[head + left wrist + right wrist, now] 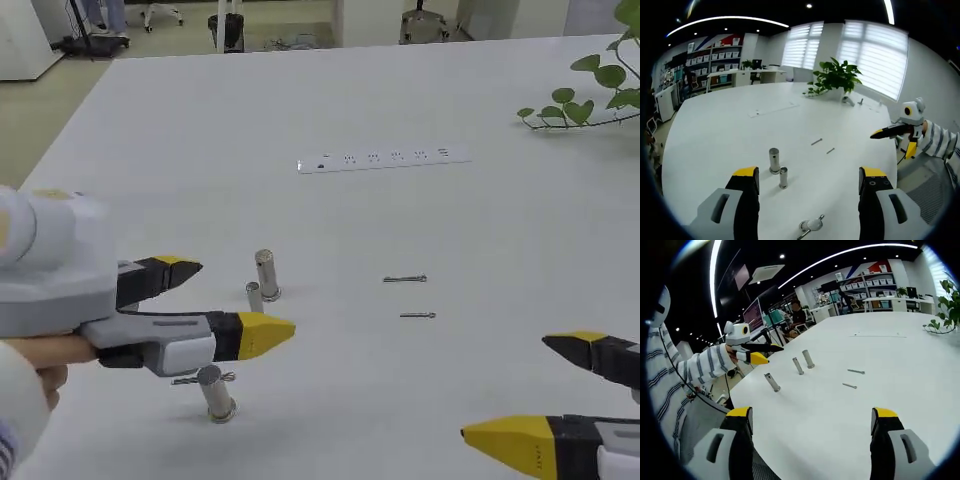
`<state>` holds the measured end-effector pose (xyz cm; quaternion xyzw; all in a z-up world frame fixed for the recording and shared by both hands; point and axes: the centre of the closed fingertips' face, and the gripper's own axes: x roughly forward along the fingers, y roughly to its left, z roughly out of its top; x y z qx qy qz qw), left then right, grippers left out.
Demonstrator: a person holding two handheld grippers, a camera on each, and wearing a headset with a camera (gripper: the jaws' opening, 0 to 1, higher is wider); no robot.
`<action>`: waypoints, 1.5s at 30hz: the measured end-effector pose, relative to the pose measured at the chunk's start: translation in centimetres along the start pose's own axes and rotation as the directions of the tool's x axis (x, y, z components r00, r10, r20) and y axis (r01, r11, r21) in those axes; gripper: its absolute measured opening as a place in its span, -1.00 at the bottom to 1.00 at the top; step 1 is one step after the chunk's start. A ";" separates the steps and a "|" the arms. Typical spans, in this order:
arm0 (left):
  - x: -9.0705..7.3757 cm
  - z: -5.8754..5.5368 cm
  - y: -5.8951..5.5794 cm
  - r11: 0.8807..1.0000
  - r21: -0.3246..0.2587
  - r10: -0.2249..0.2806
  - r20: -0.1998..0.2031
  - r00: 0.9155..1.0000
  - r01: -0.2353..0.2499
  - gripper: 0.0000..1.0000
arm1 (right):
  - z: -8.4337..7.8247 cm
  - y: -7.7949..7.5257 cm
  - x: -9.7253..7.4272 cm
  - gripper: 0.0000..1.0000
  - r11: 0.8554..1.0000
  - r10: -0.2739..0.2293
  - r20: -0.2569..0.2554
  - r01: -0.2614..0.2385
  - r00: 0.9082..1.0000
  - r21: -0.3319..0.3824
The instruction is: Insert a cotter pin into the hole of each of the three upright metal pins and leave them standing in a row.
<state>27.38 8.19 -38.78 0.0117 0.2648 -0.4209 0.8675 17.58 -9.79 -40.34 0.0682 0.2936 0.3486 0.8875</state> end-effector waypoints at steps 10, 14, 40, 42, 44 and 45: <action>2.6 -1.4 1.8 0.997 0.065 0.049 -0.121 0.991 -0.041 0.14 | -0.2 -0.1 -0.6 0.93 1.000 -0.018 0.002 0.018 1.000 0.005; 3.8 -2.9 2.1 0.999 0.034 0.031 -0.167 0.985 -0.025 0.00 | 0.0 -0.2 -0.9 0.93 1.000 -0.021 0.016 0.021 1.000 0.016; 5.9 -4.6 4.7 0.989 -0.037 0.133 -0.179 0.975 -0.141 -0.85 | -0.3 -0.2 -1.6 0.87 0.999 -0.041 0.029 0.040 0.999 0.030; 5.7 -4.6 4.6 0.992 -0.017 0.121 -0.183 0.976 -0.126 -0.85 | -0.3 -0.1 -1.6 0.87 0.999 -0.041 0.028 0.041 0.999 0.024; 5.7 -4.6 4.7 0.990 0.003 0.136 -0.181 0.974 -0.138 -0.87 | -0.2 -0.1 -1.6 0.87 0.999 -0.041 0.032 0.040 0.999 0.028; 5.7 -4.6 4.8 0.989 0.030 0.145 -0.182 0.972 -0.142 -0.88 | -0.2 -0.1 -1.6 0.86 0.999 -0.041 0.034 0.040 0.999 0.028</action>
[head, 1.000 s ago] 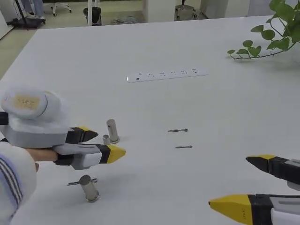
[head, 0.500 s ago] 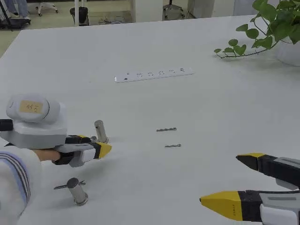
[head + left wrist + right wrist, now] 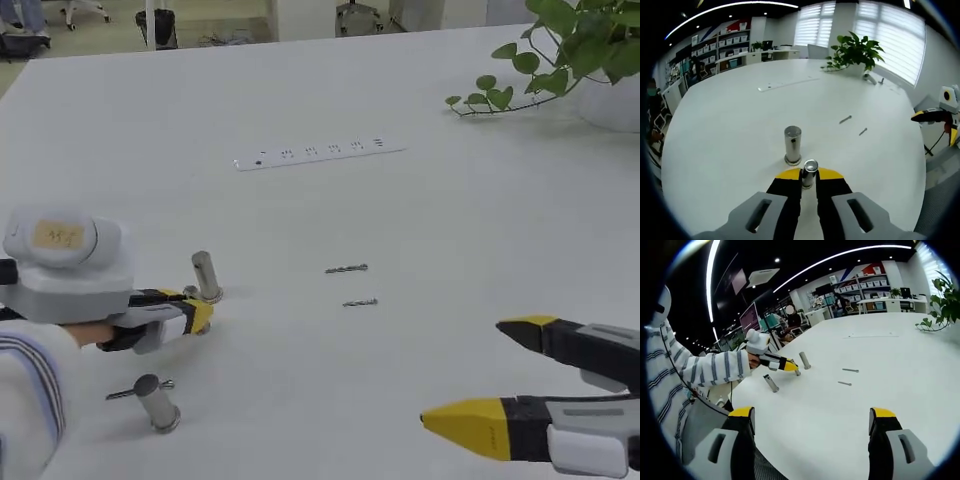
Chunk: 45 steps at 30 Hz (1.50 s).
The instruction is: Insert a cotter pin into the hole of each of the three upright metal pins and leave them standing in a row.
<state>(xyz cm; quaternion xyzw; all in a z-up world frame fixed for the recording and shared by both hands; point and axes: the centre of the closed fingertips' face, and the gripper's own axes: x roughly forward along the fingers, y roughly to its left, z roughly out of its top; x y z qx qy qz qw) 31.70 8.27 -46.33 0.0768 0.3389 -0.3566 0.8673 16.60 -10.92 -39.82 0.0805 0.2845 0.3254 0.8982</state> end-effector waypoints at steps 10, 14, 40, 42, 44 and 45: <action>0.0 0.1 0.1 0.997 0.070 0.024 0.020 1.000 -0.025 -0.90 | 0.1 -0.1 0.1 0.84 1.000 -0.003 0.006 0.003 1.000 -0.006; -0.5 1.2 0.0 0.997 0.075 0.029 0.050 0.998 -0.033 -0.90 | 0.3 -0.2 0.0 0.84 1.000 -0.008 0.009 0.008 1.000 -0.009; -3.6 4.8 -7.6 0.997 0.063 -0.049 0.158 0.986 0.040 -0.90 | -0.2 -0.3 -0.2 0.78 0.999 -0.028 0.000 0.028 1.000 -0.018; -3.6 4.4 -8.1 0.996 0.080 -0.049 0.145 0.988 0.037 -0.90 | -0.3 -0.4 -0.2 0.78 0.999 -0.030 -0.001 0.030 1.000 -0.022; -3.7 4.0 -9.0 0.994 0.094 -0.060 0.136 0.989 0.047 -0.90 | -0.4 -0.4 -0.2 0.78 0.999 -0.030 -0.006 0.030 1.000 -0.025; -3.7 3.8 -9.4 0.994 0.095 -0.067 0.135 0.989 0.055 -0.90 | -0.4 -0.4 -0.2 0.78 0.999 -0.031 -0.007 0.031 0.999 -0.024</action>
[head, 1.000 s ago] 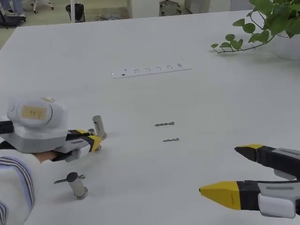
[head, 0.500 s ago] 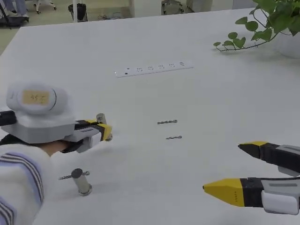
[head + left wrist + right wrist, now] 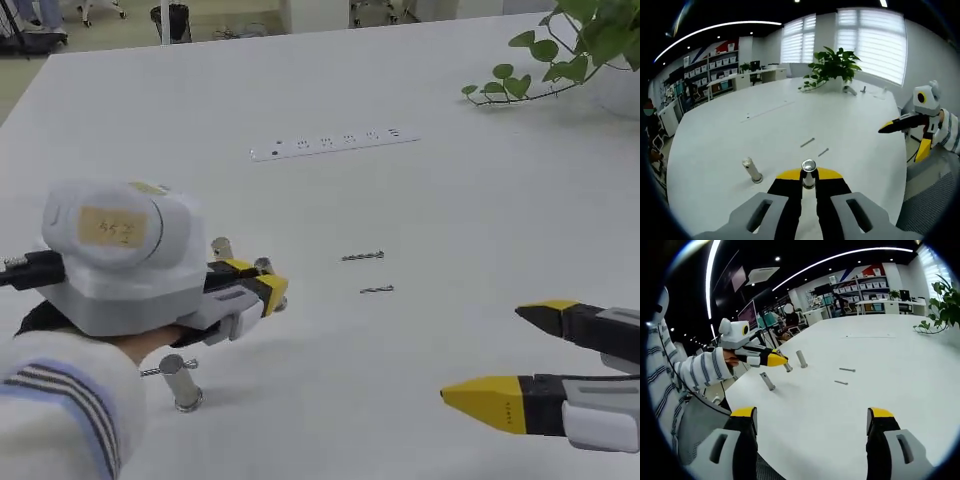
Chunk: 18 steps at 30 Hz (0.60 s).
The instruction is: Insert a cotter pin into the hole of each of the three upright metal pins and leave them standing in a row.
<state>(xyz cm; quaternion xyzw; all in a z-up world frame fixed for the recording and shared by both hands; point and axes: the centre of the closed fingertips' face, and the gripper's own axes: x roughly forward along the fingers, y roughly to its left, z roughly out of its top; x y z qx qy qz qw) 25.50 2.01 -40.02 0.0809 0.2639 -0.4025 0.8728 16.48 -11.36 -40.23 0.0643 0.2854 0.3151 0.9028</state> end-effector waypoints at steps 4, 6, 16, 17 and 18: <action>0.0 -0.4 -1.4 1.000 0.005 -0.014 -0.004 1.000 0.014 -0.90 | -0.1 0.0 0.0 0.78 1.000 0.001 -0.003 -0.001 1.000 -0.005; 0.0 -0.7 -2.0 1.000 0.005 -0.018 -0.007 1.000 0.018 -0.90 | -0.1 0.0 0.1 0.78 1.000 0.003 -0.004 -0.003 1.000 -0.008; 0.1 -2.4 -4.5 0.999 0.022 -0.035 -0.042 0.999 0.035 -0.90 | -0.4 0.1 0.2 0.78 1.000 0.008 -0.014 -0.008 1.000 -0.014; 0.1 -2.7 -4.6 0.999 0.022 -0.035 -0.050 0.998 0.036 -0.90 | -0.4 0.2 0.2 0.78 1.000 0.009 -0.016 -0.009 1.000 -0.014; 0.1 -3.1 -4.9 0.999 0.030 -0.034 -0.064 0.997 0.036 -0.90 | -0.4 0.2 0.3 0.78 1.000 0.011 -0.017 -0.011 1.000 -0.015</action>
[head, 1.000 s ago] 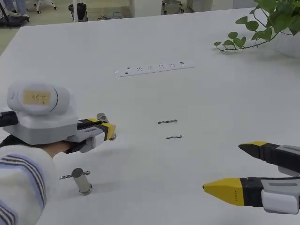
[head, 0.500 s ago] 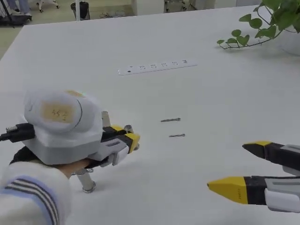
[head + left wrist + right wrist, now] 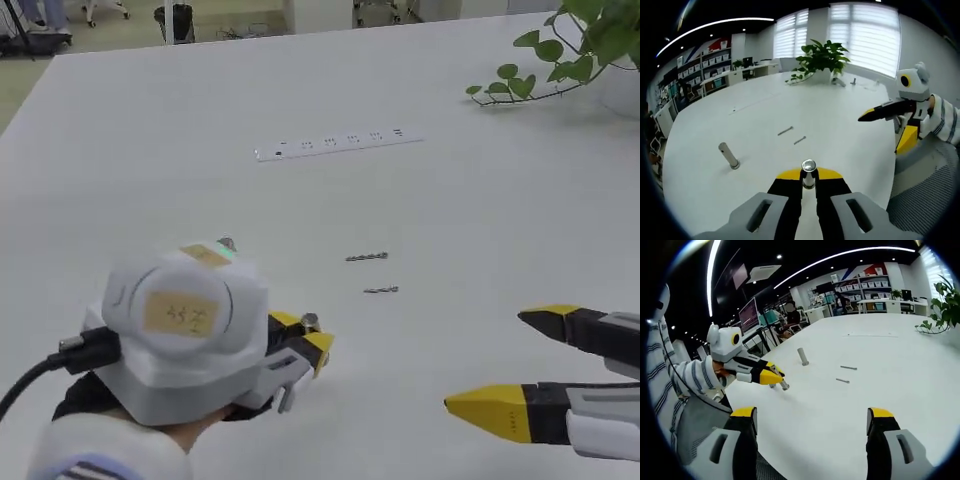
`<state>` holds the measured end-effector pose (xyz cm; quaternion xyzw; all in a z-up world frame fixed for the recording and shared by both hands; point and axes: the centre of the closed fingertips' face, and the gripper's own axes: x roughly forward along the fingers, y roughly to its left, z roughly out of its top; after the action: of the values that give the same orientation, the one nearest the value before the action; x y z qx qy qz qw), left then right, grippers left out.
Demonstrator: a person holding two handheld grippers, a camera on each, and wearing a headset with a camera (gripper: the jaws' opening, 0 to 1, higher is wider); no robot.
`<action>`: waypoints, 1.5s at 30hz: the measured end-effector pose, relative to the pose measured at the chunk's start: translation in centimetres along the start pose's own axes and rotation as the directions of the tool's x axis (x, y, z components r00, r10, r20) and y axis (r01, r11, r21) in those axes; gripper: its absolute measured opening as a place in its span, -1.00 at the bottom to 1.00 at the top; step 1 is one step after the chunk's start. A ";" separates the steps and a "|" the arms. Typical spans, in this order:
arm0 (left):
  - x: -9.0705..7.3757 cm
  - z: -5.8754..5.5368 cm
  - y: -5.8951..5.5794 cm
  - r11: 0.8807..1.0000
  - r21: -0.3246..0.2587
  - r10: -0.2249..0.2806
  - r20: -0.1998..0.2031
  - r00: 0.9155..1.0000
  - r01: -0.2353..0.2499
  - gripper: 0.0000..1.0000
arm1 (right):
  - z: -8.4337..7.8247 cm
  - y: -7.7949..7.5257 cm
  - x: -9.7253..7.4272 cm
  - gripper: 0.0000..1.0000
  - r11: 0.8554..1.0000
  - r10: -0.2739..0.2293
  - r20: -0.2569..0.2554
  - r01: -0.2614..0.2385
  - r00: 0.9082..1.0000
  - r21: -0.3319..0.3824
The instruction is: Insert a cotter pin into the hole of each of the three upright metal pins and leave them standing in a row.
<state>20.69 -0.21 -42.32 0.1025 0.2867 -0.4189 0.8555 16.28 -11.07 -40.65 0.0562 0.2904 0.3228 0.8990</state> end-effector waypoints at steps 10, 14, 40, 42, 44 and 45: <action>0.0 -2.5 -1.5 0.998 0.060 0.027 -0.056 0.998 -0.023 -0.90 | -0.1 0.1 0.1 0.78 1.000 0.005 0.001 -0.005 1.000 -0.007; 0.1 -3.2 -1.5 0.997 0.072 0.040 -0.068 0.997 -0.035 -0.90 | -0.1 0.1 0.2 0.78 1.000 0.007 -0.002 -0.007 1.000 -0.008; 0.0 -5.2 -0.5 0.996 -0.029 0.085 -0.074 0.994 -0.087 -0.89 | -0.4 0.3 0.5 0.76 1.000 0.015 -0.007 -0.015 1.000 -0.006; 0.0 -5.2 -0.4 0.996 -0.029 0.086 -0.066 0.994 -0.089 -0.89 | -0.4 0.4 0.5 0.76 1.000 0.018 -0.007 -0.018 1.000 -0.006; 0.0 -5.2 -0.3 0.996 -0.006 0.092 -0.058 0.994 -0.093 -0.89 | -0.4 0.4 0.6 0.76 1.000 0.019 -0.008 -0.020 1.000 -0.008; 0.0 -5.2 -0.3 0.996 -0.001 0.086 -0.058 0.995 -0.086 -0.89 | -0.4 0.4 0.6 0.76 1.000 0.021 -0.008 -0.021 1.000 -0.007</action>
<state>18.31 1.75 -46.57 0.1256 0.3074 -0.3781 0.8641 16.18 -10.39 -41.14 0.0546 0.2923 0.3336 0.8946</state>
